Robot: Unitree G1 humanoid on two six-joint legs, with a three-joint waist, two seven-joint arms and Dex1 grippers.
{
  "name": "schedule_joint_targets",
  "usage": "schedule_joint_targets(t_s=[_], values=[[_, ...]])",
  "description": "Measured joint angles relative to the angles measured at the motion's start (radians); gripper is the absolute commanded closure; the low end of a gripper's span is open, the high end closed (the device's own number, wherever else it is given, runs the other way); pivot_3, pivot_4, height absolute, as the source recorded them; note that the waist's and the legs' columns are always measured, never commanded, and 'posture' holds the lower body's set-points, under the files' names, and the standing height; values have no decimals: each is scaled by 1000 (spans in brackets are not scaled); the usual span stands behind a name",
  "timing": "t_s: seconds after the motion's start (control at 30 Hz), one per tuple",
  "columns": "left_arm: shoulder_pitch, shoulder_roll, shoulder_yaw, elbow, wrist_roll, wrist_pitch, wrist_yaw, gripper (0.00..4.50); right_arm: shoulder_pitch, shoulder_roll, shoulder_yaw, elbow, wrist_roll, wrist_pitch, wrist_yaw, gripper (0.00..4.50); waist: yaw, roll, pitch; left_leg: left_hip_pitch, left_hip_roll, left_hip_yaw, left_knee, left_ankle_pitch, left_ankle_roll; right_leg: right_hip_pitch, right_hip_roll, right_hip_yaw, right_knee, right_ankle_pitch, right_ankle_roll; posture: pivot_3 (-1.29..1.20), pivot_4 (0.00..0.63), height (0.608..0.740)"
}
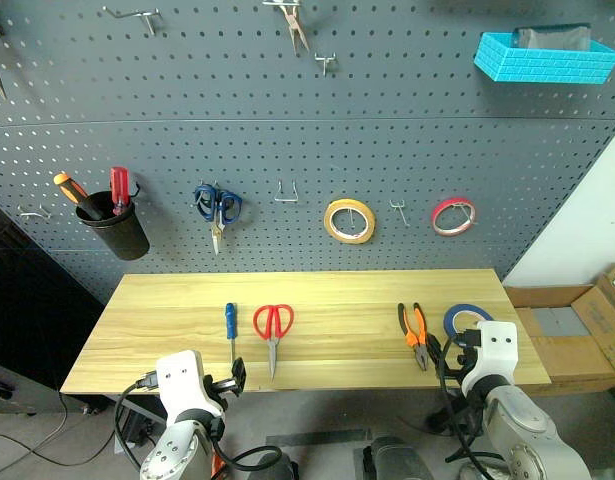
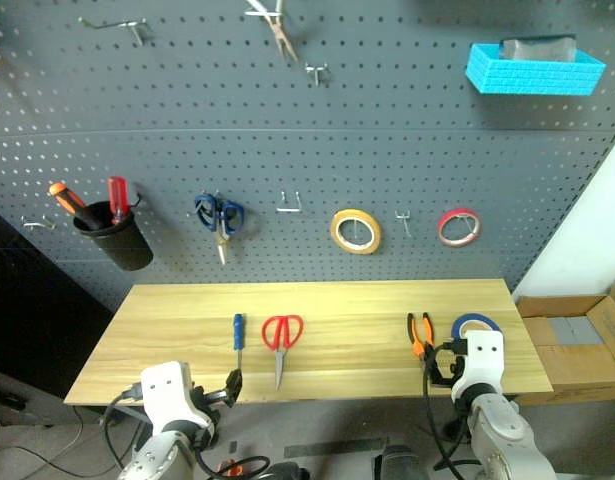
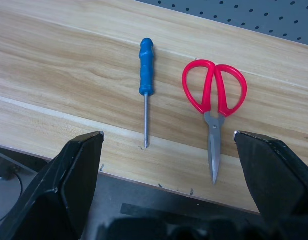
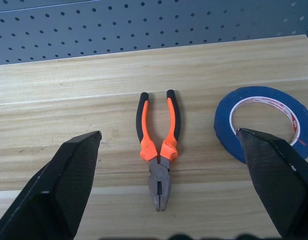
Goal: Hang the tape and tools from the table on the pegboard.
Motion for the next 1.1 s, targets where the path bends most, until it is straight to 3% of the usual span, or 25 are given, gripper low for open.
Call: schedule_joint_targets(t_s=[0.13,0.23,0.37,0.53,0.67,0.87,1.1], values=[[-1,4,-1,0,0,0,-5,24,0,-11,1,0,0,0,11,0,0,0,1,0,0,0,0,0,0,0,0,0,0,0,0,-156,75,740],[-67,80,-6,20,0,0,-52,24,-25,-100,9,18,-11,-1,61,0,0,-1,10,1,0,0,0,-2,-3,-1,0,0,0,0,0,-158,94,740],[-263,183,-49,105,0,-19,-159,24,-108,-206,-4,113,-7,-8,152,0,3,-3,24,2,0,2,2,-1,-2,1,0,-1,0,0,0,-176,129,740],[-640,284,-287,343,18,-119,-445,24,-264,-339,-4,379,-3,-66,295,0,2,-5,56,-6,-1,6,10,2,6,3,0,2,1,4,5,-216,184,740],[-836,269,-430,552,56,-290,-631,24,-357,-404,-1,533,-21,-92,357,0,-10,-3,79,-11,-1,11,11,-1,12,-1,1,7,1,7,11,-249,228,740],[-1006,219,-559,909,138,-544,-853,24,-487,-488,27,712,-50,-85,453,0,-28,-2,130,-13,-1,22,16,-7,23,-3,0,15,1,6,14,-297,286,740],[-1182,104,-605,1302,242,-842,-922,24,-632,-508,111,915,-81,-110,593,0,-49,-10,172,-26,-2,30,26,-10,27,-16,-1,24,3,11,21,-306,332,740]])
